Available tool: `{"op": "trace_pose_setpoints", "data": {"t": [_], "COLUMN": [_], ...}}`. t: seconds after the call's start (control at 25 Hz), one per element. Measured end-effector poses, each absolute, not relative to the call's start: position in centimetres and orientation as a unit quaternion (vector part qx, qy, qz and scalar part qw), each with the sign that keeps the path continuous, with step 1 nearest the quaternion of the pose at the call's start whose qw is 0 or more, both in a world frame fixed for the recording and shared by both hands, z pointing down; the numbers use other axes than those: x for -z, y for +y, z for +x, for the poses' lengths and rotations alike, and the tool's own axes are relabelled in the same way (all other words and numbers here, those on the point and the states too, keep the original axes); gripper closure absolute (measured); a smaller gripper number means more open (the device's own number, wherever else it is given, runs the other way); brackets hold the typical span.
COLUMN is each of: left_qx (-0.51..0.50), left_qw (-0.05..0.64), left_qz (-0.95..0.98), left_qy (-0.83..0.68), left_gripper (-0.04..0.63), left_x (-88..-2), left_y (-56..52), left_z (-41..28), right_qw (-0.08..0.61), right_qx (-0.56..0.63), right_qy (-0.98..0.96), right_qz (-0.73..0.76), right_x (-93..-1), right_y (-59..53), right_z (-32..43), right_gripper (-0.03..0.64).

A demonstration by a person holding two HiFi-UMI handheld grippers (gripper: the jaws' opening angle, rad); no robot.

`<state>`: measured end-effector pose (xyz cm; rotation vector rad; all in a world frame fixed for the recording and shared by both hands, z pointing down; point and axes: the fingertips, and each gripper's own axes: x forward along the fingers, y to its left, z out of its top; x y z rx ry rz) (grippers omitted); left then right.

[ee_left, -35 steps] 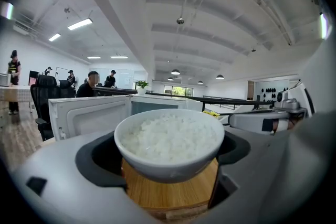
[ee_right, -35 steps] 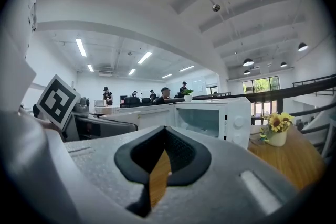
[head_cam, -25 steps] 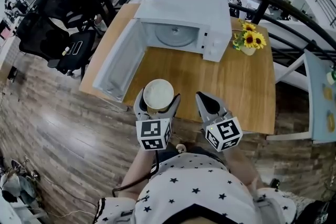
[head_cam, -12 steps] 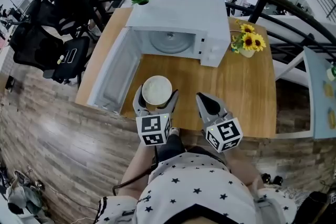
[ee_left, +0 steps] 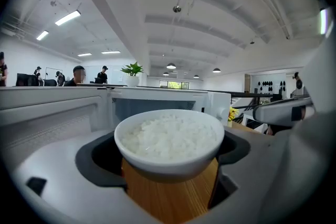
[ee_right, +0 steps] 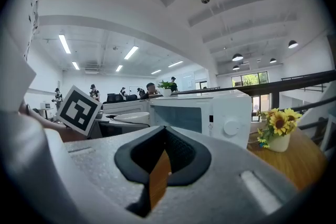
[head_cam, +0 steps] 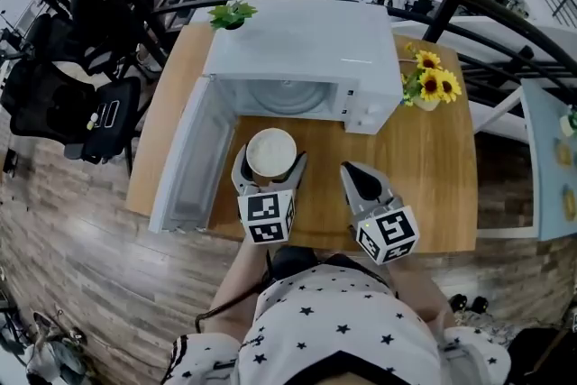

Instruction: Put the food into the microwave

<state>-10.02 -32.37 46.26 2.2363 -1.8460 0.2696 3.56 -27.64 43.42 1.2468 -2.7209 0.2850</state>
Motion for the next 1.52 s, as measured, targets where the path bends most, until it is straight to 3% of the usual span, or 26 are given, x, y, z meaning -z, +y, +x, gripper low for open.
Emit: {"op": "trace_pose_setpoints", "data": {"t": [0.76, 1.52], "left_qx": [-0.142, -0.184], "left_qw": [0.146, 0.153], "left_qz": [0.769, 0.767], "left_qy": [-0.606, -0.596], "left_gripper": [0.101, 0.101], "left_x": [-51.4, -55.6], "left_y": [-45.5, -52.2], "left_z": [-11.3, -10.9], "right_qw": [0.104, 0.135], "right_qx": [-0.131, -0.154], "right_qy": [-0.885, -0.878], "right_qz": [0.435, 0.432], "right_x": [-45.9, -48.8], "right_y": [-37.4, -40.1], "right_z": [2.3, 1.4], "right_gripper": [0.611, 0.611]}}
